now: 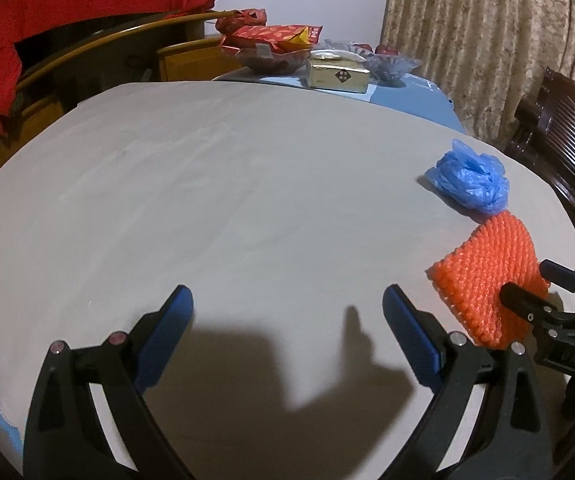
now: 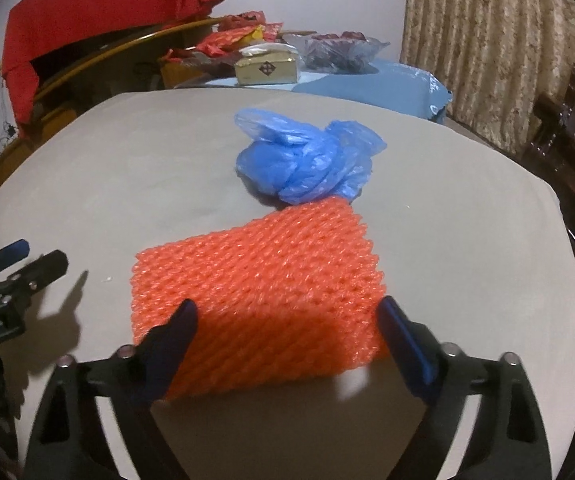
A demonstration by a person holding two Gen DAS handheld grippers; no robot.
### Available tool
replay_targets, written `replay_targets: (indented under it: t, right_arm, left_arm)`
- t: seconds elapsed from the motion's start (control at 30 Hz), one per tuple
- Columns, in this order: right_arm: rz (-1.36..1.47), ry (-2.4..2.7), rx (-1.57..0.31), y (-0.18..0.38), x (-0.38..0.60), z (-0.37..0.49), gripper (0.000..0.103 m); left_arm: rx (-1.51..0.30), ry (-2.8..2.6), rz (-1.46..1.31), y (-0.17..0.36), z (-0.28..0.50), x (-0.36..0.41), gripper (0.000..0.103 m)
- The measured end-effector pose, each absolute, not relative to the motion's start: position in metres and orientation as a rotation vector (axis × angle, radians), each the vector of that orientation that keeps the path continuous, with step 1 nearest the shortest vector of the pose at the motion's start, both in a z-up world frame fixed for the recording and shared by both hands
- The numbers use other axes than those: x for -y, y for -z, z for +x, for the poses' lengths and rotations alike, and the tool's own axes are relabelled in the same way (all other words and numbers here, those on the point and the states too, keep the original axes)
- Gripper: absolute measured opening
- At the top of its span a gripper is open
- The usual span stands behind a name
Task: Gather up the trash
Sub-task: 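Grasp the orange foam sheet with the right tool, then lift the orange foam sheet with the right tool while the left tool grasps the blue bag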
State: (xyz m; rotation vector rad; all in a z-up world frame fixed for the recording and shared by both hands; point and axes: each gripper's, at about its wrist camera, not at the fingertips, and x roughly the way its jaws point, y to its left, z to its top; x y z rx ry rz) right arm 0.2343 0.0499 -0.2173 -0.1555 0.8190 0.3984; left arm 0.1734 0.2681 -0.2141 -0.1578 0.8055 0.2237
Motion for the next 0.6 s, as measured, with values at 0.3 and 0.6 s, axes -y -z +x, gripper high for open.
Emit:
replay_targets:
  t: [0.3,0.6]
  right_arm:
    - [-0.103,-0.481,-0.819,0.215,-0.044,0.222,0.035]
    - [-0.039,-0.478,-0.806,0.196,-0.014,0.210,0.024]
  left_arm:
    - [-0.799,-0.215,-0.167,0.209,0.168,-0.255,0.093]
    - [-0.788,-0.181,-0.159,0.199,0.169,-0.238,0.093]
